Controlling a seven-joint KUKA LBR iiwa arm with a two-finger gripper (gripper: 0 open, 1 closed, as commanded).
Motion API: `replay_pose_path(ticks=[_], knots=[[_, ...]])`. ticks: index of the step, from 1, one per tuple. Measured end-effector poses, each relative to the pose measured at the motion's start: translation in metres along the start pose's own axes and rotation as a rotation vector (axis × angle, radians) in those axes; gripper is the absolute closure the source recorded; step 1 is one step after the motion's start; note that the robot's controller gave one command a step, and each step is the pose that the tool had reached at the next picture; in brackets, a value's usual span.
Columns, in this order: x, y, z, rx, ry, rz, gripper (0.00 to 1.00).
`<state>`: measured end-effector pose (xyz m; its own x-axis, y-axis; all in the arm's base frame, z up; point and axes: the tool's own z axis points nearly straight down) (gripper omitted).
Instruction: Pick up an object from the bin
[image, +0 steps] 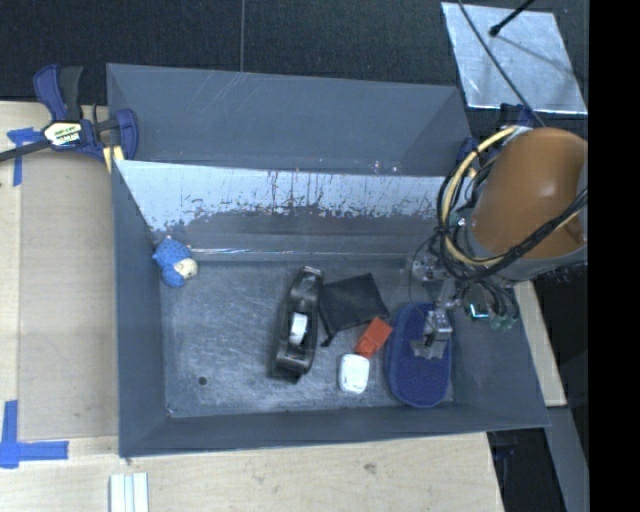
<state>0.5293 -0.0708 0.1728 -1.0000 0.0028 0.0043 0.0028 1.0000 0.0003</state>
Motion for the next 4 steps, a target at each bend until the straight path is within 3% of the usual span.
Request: replay_pose_path(ticks=[1, 2, 3, 4], knots=[[-0.013, -0.001, 0.105, 0.000, -0.001, -0.141, 0.00], [-0.017, -0.001, 0.100, 0.001, -0.012, -0.142, 1.00], [-0.016, -0.001, 0.101, 0.001, -0.010, -0.142, 0.00], [0.035, 0.033, 0.103, 0.000, -0.004, -0.219, 0.00]])
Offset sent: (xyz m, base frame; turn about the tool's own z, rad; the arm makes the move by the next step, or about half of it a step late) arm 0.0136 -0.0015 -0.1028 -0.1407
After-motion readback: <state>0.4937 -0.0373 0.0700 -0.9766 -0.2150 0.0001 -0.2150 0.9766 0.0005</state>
